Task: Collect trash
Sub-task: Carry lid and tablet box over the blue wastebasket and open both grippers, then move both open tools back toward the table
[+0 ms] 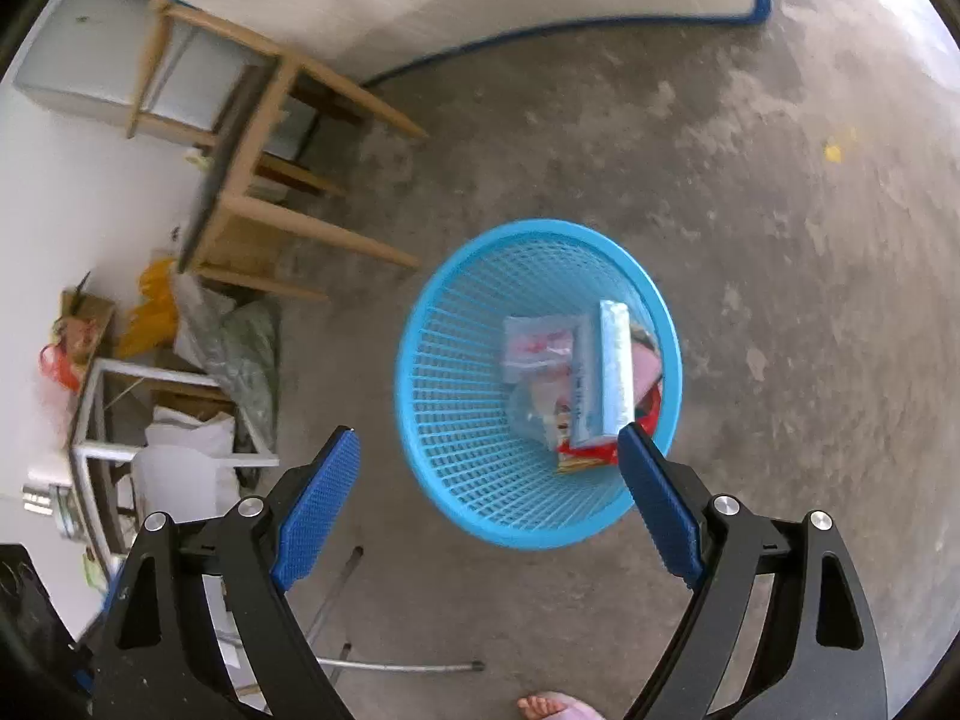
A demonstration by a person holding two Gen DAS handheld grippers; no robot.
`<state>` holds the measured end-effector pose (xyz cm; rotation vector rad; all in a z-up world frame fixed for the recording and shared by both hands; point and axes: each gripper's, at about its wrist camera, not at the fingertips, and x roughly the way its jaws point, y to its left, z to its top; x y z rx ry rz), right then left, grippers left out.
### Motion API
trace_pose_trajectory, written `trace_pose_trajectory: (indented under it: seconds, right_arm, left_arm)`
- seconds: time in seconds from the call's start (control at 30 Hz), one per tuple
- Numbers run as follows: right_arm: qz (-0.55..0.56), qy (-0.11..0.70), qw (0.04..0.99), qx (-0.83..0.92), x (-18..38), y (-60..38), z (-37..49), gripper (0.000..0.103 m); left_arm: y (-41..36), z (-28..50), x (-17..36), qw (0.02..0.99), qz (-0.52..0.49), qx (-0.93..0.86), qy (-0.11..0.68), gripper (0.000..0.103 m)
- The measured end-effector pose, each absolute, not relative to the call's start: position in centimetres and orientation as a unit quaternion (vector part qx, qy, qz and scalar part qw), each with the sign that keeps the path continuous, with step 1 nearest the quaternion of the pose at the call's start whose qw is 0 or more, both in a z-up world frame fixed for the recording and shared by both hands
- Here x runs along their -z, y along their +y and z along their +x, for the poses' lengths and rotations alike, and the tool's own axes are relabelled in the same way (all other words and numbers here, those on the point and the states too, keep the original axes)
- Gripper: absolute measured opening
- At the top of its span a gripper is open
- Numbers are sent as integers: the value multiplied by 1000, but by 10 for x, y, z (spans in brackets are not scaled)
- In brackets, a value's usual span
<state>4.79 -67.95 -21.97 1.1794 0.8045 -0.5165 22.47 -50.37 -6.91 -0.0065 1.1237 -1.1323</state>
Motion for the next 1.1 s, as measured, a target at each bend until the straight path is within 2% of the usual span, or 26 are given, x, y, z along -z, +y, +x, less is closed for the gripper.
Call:
trace_pose_trajectory:
  seconds: [0.13,0.3,0.47,0.77,1.1]
  right_arm:
    - [507,349,760,211,184,-660,32,84]
    - [450,339,808,172,124,-620,17,84]
    - [401,328,846,125,72,-568,11,84]
    - [364,362,858,14,35,-471,42,84]
    - [317,430,837,-116,27,-340,111,84]
  left_arm:
    - [-459,202,26,725,-19,527,443,86]
    - [-385,170,-25,773,-40,521,359,94]
    - [-309,138,-50,821,-37,484,299,97]
    - [-175,94,-61,862,-32,426,274,97]
    - [-38,54,-25,915,-52,293,271,97]
